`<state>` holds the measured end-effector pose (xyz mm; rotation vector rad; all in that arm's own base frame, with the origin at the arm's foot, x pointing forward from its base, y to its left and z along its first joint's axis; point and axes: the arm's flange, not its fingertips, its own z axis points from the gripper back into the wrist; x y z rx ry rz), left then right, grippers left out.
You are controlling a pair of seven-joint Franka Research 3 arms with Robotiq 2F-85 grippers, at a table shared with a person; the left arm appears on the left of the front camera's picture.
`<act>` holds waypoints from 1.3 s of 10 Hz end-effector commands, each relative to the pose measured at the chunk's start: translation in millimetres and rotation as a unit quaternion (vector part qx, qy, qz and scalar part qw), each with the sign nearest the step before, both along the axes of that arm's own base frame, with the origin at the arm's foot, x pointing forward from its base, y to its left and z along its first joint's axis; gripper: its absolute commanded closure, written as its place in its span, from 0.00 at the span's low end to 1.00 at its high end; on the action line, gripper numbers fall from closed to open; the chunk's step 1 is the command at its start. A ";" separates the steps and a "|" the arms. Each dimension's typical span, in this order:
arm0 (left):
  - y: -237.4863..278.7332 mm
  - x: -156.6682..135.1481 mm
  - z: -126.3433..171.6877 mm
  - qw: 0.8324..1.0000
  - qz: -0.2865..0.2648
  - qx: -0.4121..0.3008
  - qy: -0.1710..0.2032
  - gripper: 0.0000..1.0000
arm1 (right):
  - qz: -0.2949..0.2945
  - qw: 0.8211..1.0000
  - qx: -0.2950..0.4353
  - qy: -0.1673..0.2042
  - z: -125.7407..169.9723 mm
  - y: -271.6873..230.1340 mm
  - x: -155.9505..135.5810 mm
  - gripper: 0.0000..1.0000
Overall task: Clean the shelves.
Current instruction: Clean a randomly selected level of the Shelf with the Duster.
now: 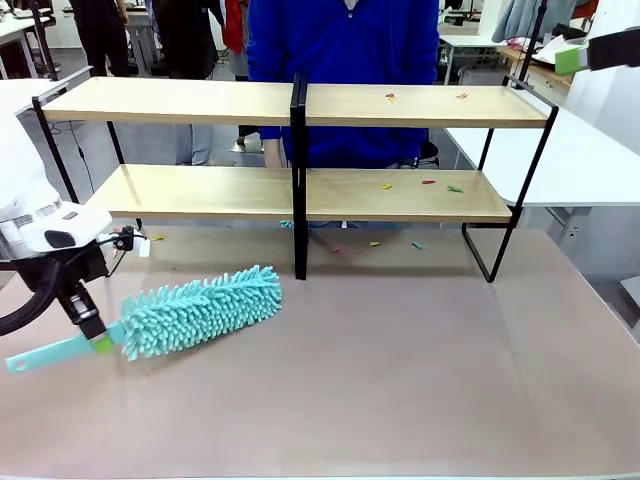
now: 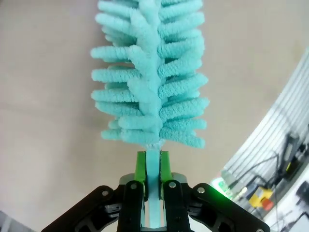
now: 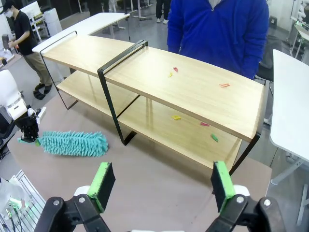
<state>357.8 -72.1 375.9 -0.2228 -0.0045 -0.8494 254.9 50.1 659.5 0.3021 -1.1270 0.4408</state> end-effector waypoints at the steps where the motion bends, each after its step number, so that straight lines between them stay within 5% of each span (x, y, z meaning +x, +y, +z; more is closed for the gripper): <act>1: -14.4 4.9 -8.8 0.997 0.073 -0.009 -0.010 0.88 | 0.000 1.000 0.001 0.000 -0.7 -0.3 0.6 0.00; 3: -16.7 10.6 -8.6 0.989 0.146 -0.019 -0.027 0.88 | 0.000 1.000 0.001 0.000 -0.7 -0.3 0.6 0.00; 4: -17.6 15.8 -8.6 0.978 0.207 -0.012 -0.034 1.00 | 0.000 1.000 0.001 0.000 -0.7 -0.3 0.6 0.00; 6: -22.5 32.7 -12.9 0.954 0.294 -0.021 -0.046 1.00 | 0.000 1.000 0.001 0.000 -0.7 -0.3 0.6 0.00; 9: -31.6 63.3 -22.7 0.925 0.374 0.020 -0.056 1.00 | 0.000 1.000 0.001 0.000 -0.7 -0.3 0.6 0.00; 13: -19.6 54.0 -14.4 0.901 0.425 0.083 -0.020 1.00 | 0.000 1.000 0.001 0.000 -0.7 -0.3 0.6 0.00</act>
